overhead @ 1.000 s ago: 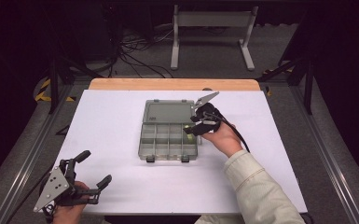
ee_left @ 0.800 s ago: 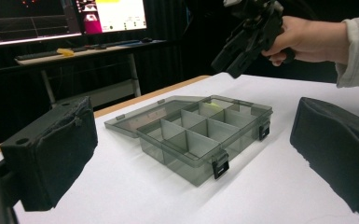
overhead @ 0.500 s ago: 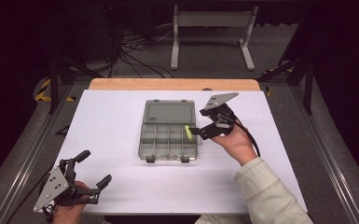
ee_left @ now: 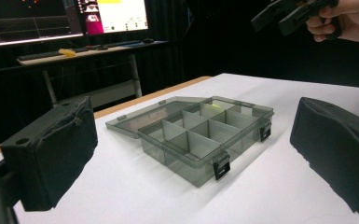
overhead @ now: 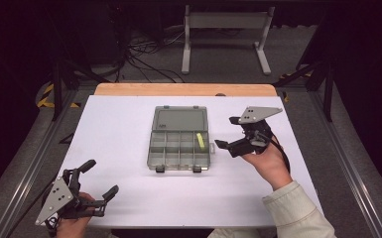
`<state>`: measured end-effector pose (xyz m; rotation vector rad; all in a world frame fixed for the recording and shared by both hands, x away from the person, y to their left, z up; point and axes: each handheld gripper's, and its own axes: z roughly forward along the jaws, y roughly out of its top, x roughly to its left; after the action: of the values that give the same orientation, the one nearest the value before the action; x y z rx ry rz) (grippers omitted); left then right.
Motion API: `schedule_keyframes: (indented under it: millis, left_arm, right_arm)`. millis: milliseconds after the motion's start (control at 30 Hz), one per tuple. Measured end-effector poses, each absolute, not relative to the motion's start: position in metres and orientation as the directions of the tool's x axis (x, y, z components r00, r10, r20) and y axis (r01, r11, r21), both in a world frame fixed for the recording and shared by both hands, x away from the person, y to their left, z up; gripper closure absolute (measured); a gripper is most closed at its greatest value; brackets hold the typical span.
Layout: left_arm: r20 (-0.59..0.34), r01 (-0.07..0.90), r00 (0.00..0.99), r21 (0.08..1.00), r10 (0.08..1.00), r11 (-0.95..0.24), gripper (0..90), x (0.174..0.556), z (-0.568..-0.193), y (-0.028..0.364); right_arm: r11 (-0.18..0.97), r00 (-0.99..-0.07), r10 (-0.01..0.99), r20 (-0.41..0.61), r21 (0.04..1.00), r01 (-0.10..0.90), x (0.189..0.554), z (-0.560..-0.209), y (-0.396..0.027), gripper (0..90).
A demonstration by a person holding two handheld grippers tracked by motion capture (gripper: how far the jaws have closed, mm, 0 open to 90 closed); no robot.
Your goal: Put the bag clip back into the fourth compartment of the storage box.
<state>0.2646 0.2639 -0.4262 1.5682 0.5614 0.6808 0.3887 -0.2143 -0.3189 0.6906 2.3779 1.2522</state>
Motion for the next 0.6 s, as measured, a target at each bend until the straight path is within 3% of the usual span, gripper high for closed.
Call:
schedule_keyframes:
  millis: [600]
  left_arm:
    - [0.101, -0.039, 0.703, 0.994, 0.704, -0.104, 1.2, 0.264, -0.426, 0.264]
  right_arm:
    - [0.386, -0.754, 0.652, -0.079, 0.89, 0.241, 0.339, -0.343, -0.259, 4.6]
